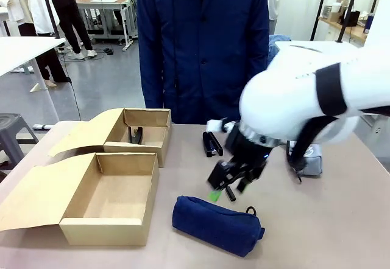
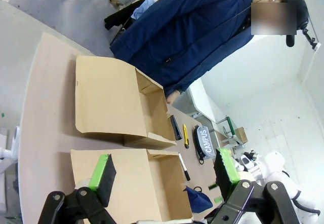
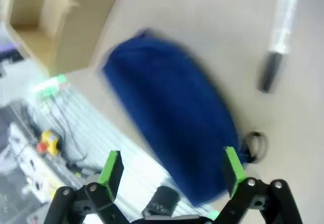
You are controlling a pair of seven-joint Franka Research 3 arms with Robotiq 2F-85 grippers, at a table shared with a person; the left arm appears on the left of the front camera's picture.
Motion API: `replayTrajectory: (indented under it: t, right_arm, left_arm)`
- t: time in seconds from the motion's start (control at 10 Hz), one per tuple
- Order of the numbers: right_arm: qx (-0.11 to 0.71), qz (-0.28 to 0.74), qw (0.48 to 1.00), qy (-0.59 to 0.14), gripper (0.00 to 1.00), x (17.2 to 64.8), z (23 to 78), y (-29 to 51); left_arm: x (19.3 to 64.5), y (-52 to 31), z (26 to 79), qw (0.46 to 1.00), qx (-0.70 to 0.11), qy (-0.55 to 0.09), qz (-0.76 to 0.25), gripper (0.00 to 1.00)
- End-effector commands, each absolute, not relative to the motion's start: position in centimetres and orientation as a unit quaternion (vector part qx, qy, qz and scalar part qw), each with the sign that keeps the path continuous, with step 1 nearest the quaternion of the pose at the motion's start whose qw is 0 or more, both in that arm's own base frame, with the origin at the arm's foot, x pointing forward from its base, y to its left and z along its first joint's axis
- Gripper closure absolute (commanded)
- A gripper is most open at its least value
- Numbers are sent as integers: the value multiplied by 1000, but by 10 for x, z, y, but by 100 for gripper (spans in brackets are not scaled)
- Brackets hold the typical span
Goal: Place items inside the box.
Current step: Pick up a Pencil pouch or Stapler and place it inside the Mailer Box closest to the robot.
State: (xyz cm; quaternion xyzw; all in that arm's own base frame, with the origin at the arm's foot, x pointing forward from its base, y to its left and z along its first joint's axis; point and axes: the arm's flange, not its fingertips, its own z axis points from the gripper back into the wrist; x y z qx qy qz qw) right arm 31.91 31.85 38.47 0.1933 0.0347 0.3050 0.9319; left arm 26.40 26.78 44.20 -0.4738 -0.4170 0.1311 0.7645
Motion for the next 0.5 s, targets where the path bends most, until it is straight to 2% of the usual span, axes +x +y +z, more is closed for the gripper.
replayTrajectory:
  t: [0.0,0.4]
  right_arm:
    - [179,369,909,77,0,307,383,346]
    - [92,479,871,53,0,286,355,384]
  left_arm:
    - [265,268,442,757,-476,-431,122,0]
    - [265,268,442,757,-476,-431,122,0]
